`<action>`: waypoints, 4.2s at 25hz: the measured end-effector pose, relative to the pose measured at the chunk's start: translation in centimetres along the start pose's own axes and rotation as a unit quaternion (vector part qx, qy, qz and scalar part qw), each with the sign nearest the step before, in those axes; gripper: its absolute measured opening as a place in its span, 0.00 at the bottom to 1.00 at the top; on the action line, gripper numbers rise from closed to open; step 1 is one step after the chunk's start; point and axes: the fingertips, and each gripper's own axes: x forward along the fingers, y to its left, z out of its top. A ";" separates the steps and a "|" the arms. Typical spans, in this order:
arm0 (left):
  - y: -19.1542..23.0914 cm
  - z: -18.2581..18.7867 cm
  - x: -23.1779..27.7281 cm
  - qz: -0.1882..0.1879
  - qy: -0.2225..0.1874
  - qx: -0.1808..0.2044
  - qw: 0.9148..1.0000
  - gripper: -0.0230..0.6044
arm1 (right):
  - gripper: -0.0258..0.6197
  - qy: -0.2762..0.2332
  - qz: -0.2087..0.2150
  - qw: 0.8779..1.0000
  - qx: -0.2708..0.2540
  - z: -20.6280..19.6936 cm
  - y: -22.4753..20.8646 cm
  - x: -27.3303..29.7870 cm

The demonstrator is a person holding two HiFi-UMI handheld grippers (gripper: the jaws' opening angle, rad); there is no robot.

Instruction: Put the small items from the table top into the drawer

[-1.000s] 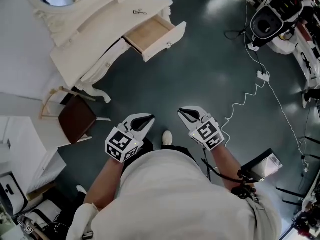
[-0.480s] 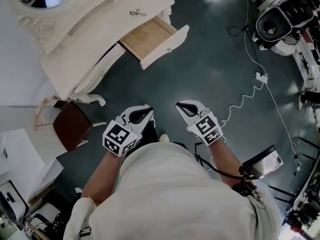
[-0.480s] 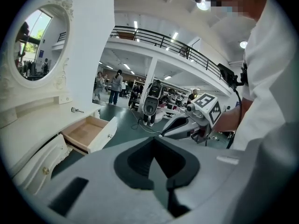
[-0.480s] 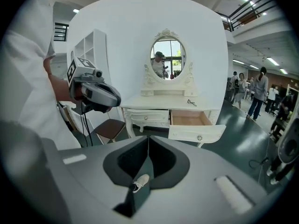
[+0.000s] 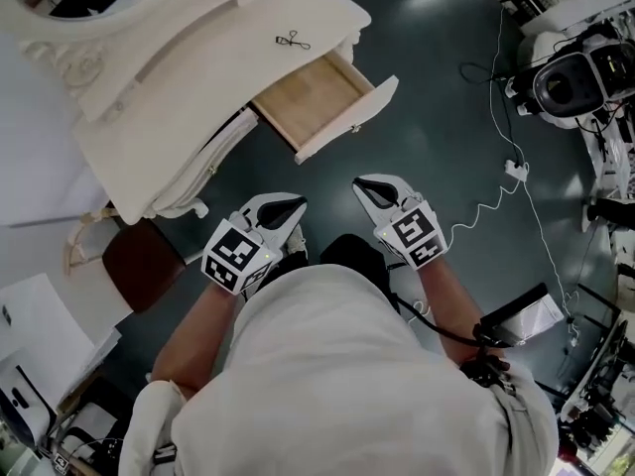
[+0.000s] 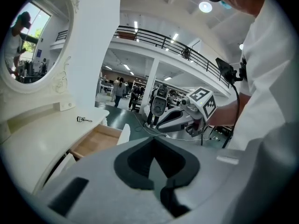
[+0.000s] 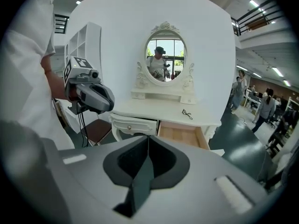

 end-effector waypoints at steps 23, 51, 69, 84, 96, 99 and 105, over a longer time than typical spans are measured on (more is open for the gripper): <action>15.7 8.7 7.5 0.198 -0.047 -0.097 0.974 0.03 | 0.14 0.034 0.127 0.977 -0.170 7.9 -24.2 20.7; 17.6 7.4 3.6 0.378 -0.061 -0.196 0.903 0.03 | 0.15 0.101 0.185 0.943 -0.258 8.4 -26.4 39.4; 17.7 7.0 4.0 0.350 -0.066 -0.180 0.917 0.03 | 0.08 0.086 0.198 0.932 -0.291 7.6 -24.0 35.0; 14.4 5.2 2.3 0.345 -0.075 -0.179 0.918 0.04 | 0.08 0.106 0.239 0.916 -0.303 2.6 -17.0 30.2; 13.3 4.5 1.4 0.365 -0.075 -0.198 0.907 0.03 | 0.08 0.143 0.273 0.887 -0.343 -2.4 -14.9 31.5; 13.2 4.2 1.2 0.374 -0.074 -0.202 0.902 0.04 | 0.08 0.154 0.275 0.883 -0.348 -3.9 -15.1 32.6; 13.1 3.4 1.1 0.389 -0.071 -0.216 0.893 0.04 | 0.08 0.175 0.272 0.877 -0.354 -6.5 -16.3 34.8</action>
